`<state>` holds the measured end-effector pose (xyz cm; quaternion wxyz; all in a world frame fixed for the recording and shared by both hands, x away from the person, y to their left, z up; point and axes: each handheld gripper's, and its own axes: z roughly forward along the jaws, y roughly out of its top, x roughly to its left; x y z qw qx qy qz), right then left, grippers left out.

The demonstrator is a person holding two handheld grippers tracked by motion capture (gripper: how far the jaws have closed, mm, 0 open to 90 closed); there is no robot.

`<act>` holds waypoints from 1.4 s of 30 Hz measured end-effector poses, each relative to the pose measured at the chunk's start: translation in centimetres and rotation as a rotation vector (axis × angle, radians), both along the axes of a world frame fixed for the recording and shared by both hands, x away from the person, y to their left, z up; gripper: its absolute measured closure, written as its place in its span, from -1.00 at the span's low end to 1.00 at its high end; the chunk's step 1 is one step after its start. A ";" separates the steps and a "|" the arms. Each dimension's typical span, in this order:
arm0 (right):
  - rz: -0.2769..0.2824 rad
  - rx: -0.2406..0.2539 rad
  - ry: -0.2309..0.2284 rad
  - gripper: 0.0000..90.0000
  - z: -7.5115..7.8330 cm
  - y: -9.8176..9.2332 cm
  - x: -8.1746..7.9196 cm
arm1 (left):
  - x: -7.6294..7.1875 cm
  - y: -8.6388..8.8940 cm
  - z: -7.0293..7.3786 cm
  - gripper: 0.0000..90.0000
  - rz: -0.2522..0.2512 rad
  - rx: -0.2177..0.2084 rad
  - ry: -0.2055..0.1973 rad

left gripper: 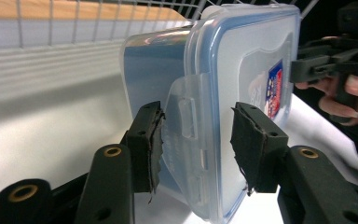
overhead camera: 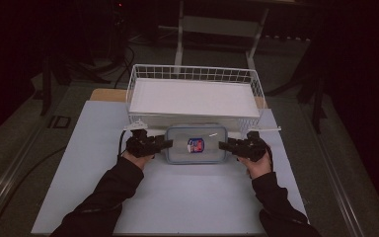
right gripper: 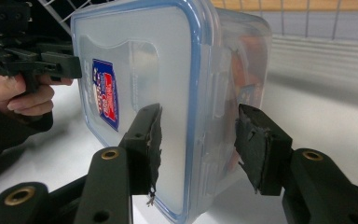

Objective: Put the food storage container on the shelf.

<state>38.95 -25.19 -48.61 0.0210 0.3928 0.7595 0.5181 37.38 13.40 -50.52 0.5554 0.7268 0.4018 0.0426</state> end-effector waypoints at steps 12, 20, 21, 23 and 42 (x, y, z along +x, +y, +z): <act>-0.026 0.031 0.057 0.12 -1.0 -0.5 1.5 | 1.0 -0.4 -0.6 0.16 0.017 -0.023 -0.020; -0.064 -0.009 0.031 0.17 -0.7 -0.1 1.4 | 1.7 -0.3 -1.0 0.14 0.028 -0.050 0.001; -0.073 -0.037 0.017 0.12 -0.5 0.2 1.4 | 1.7 -0.3 -1.1 0.17 0.058 -0.039 -0.024; -0.107 -0.062 0.043 0.01 -0.5 0.5 1.5 | 2.0 0.1 -1.0 0.42 0.085 -0.025 -0.033; -0.185 -0.096 -0.057 -0.12 -0.5 1.0 2.2 | 2.2 -0.9 -0.9 -0.13 0.135 0.032 -0.049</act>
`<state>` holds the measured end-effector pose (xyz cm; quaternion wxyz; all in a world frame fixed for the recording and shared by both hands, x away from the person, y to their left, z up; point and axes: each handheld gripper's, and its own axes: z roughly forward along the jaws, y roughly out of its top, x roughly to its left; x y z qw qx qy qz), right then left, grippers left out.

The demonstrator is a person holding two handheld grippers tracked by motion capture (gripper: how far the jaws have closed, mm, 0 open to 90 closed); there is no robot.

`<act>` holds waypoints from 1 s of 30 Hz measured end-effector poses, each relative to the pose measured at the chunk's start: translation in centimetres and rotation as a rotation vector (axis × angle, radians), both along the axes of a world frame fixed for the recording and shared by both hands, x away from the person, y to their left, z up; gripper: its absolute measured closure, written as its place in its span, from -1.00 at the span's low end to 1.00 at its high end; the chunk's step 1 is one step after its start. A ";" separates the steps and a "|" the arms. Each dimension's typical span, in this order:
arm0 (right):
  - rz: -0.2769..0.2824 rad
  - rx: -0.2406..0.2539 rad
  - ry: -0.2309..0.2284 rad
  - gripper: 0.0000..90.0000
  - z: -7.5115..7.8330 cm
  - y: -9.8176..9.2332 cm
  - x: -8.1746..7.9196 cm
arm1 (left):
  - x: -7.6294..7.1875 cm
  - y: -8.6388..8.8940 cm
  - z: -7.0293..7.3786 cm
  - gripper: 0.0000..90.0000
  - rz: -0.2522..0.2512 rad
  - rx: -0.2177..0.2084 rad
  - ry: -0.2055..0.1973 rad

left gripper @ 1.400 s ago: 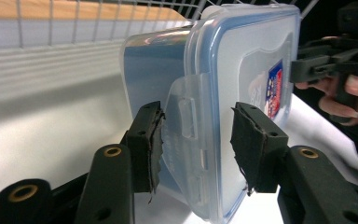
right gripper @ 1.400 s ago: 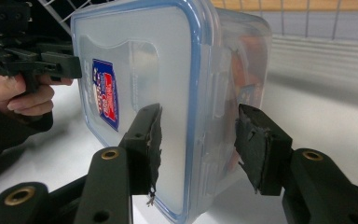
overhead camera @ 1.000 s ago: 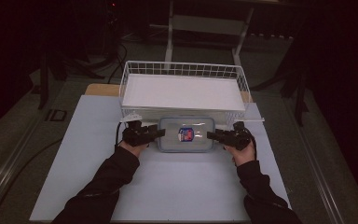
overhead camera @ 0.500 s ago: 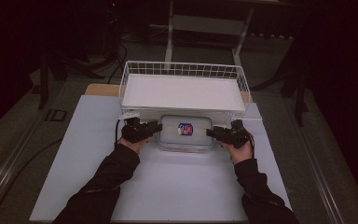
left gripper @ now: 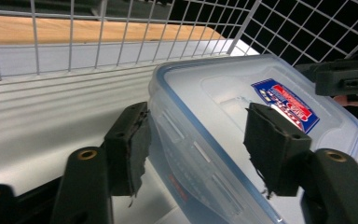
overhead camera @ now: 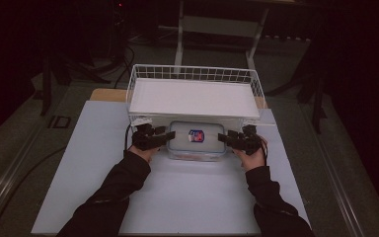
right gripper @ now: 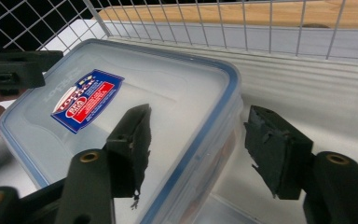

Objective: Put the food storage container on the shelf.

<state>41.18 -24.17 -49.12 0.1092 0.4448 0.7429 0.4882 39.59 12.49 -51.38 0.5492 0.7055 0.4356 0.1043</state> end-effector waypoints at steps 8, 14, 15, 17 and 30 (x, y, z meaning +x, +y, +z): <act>-0.009 -0.002 -0.001 -0.19 0.3 0.1 -1.2 | -0.6 -0.1 0.4 -0.28 -0.019 -0.030 0.010; 0.028 0.014 -0.055 -0.19 2.1 0.4 -3.1 | -1.7 0.0 1.3 -0.51 -0.061 -0.064 -0.011; 0.044 0.018 -0.066 -0.19 2.4 0.7 -3.5 | -1.8 0.0 1.4 -0.58 -0.071 -0.071 -0.005; 0.073 0.023 -0.066 -0.19 2.8 1.1 -4.2 | -2.3 -0.1 1.5 -0.67 -0.098 -0.036 -0.030; 0.192 0.015 -0.047 -0.04 2.7 4.2 -7.5 | -6.3 0.8 1.9 -0.84 -0.171 -0.006 -0.044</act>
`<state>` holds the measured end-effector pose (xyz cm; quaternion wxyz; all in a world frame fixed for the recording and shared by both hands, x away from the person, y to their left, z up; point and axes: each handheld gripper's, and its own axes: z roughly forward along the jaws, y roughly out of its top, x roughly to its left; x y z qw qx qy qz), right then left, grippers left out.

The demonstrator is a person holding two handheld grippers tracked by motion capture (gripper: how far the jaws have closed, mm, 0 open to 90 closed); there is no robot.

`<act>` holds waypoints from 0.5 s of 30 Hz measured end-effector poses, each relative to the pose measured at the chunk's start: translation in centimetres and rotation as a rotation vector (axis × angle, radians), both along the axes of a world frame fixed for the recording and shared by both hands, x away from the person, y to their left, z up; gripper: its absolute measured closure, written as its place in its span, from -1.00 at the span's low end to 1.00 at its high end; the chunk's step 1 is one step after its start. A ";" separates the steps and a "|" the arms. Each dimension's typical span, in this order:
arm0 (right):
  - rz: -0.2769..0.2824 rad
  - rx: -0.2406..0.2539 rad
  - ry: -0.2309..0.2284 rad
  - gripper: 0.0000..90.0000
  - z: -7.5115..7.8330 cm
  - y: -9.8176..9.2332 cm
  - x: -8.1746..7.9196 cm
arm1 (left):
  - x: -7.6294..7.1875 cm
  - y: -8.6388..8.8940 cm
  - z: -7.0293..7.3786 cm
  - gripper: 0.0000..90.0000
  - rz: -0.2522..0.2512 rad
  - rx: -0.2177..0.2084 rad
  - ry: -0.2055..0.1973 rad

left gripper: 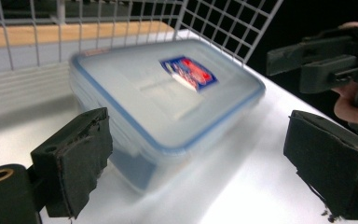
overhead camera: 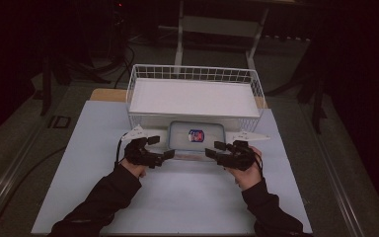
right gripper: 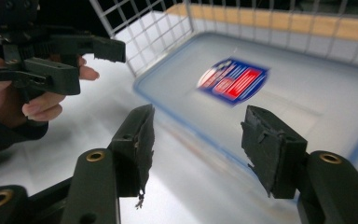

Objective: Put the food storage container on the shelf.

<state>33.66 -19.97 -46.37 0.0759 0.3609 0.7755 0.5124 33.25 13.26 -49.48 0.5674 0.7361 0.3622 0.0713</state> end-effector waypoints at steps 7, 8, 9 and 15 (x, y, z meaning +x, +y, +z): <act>0.030 -0.043 0.014 0.20 -1.4 1.2 -1.0 | -2.0 0.1 0.0 -0.98 -0.026 0.000 0.024; 0.040 -0.049 0.019 0.25 -1.6 1.3 -1.1 | -2.0 0.1 0.0 -0.98 -0.026 0.000 0.024; 0.044 -0.056 0.022 0.30 -1.8 1.4 -1.2 | -2.8 0.2 0.1 -1.00 -0.035 0.002 0.010; 0.063 -0.095 0.064 0.88 -3.1 1.8 -1.3 | -4.5 0.8 -0.7 -1.00 -0.029 0.003 0.000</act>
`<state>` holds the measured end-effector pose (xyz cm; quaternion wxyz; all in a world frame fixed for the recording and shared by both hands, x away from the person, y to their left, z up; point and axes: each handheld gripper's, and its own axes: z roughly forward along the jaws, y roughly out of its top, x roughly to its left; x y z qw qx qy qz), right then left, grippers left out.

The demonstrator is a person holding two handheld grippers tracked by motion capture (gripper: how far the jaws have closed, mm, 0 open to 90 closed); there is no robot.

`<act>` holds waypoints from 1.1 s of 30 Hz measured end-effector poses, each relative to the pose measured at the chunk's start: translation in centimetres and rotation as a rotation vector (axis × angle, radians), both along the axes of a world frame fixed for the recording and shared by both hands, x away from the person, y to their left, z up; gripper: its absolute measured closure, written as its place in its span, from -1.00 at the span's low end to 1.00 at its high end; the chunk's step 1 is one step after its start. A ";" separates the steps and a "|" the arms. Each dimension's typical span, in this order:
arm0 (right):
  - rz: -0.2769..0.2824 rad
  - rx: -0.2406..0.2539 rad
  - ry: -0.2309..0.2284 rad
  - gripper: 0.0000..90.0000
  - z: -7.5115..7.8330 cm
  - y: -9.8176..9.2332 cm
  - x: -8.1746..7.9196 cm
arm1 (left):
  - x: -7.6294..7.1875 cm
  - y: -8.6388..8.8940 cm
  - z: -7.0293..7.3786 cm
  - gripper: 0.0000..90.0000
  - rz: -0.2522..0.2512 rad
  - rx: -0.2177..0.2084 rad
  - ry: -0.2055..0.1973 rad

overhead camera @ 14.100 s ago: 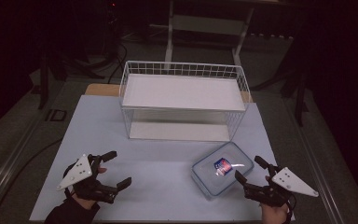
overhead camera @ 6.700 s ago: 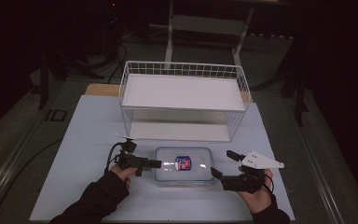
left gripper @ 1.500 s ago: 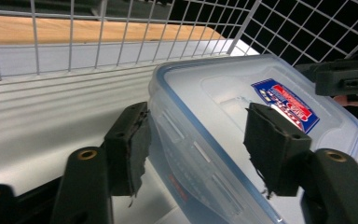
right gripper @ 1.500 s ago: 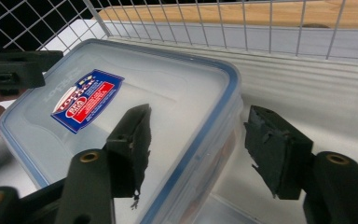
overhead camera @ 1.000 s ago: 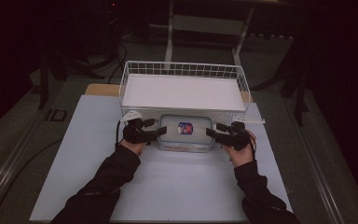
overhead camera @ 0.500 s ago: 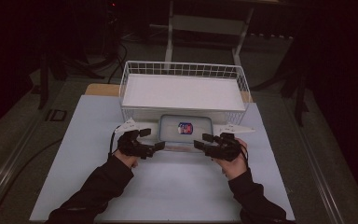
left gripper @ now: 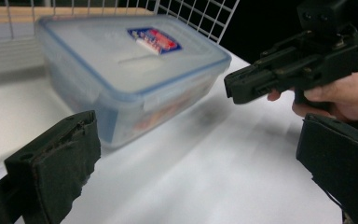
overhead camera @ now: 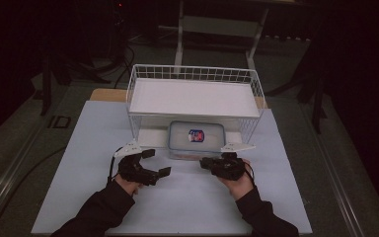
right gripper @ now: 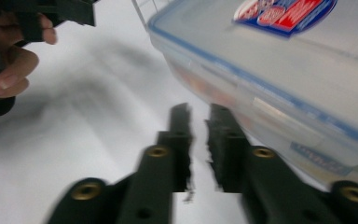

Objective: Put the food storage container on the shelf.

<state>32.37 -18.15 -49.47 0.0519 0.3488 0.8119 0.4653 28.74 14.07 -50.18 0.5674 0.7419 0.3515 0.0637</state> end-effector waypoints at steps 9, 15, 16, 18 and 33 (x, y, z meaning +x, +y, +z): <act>-0.030 -0.047 -0.003 1.00 -0.8 0.7 1.1 | -0.6 0.6 -0.8 -1.00 0.043 -0.007 -0.008; -0.050 -0.057 0.002 1.00 -1.4 1.1 2.3 | -0.7 0.4 -0.9 -1.00 0.044 0.017 -0.028; -0.052 -0.057 0.008 1.00 -1.5 1.1 2.5 | -0.7 0.4 -0.9 -1.00 0.042 0.017 -0.027; -0.054 -0.064 0.003 1.00 -1.7 1.3 2.9 | -0.6 0.4 -1.0 -1.00 0.045 0.014 -0.028; -0.106 -0.049 -0.021 1.00 -1.6 2.6 6.0 | -0.6 0.2 -1.5 -1.00 0.041 0.043 -0.035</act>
